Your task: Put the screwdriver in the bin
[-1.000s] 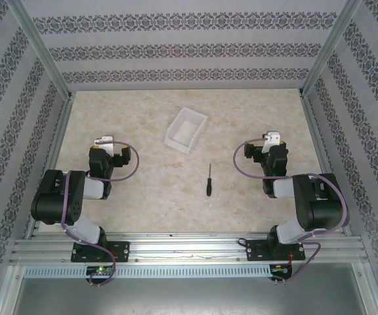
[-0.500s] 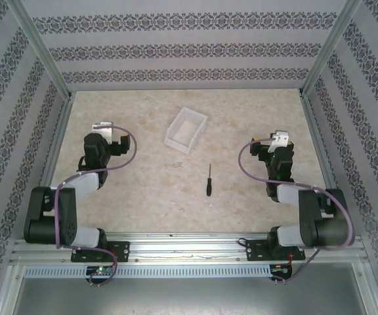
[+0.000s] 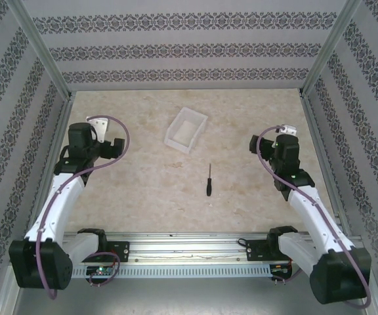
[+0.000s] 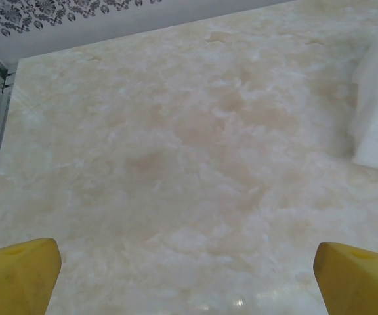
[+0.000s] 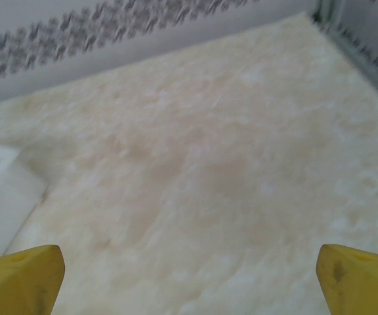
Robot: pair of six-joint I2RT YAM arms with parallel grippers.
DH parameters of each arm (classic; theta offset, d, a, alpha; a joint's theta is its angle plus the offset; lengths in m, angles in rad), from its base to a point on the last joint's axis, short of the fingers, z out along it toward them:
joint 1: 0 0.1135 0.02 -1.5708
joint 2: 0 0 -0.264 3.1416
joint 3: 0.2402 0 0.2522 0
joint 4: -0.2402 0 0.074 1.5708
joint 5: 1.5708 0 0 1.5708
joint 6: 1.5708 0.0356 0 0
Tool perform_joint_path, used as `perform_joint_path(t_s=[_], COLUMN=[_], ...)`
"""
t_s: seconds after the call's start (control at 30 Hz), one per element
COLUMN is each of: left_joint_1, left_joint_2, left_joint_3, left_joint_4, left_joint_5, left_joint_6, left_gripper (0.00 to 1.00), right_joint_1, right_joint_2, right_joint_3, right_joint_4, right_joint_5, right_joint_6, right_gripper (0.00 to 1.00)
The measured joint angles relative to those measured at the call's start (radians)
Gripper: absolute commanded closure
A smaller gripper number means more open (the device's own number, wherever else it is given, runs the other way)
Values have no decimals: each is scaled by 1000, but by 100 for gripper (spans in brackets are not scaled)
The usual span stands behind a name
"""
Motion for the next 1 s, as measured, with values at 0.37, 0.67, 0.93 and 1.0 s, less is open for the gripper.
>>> perform_joint_path(t_s=[0.37,0.67,0.93,1.0], left_joint_1=[0,0,0,0], left_joint_2=[-48,-113,-123,-129], left_joint_3=[177,177,179,179], left_joint_4=[-474,-602,-623,-623], left_joint_5=[64,161,155,155], left_joint_6=[37,35,32,32], left_gripper=[1,1,1,1], right_joint_1=[398,617,645,645], right_joint_2=[56,325,529,559], right_joint_3=[158,210,264,269], right_joint_4=[-522,-556,-500,-489], right_joint_5=[-76,-61,-63,-63], right_joint_6=[188,286,334,341], right_gripper=[11,14,28,28])
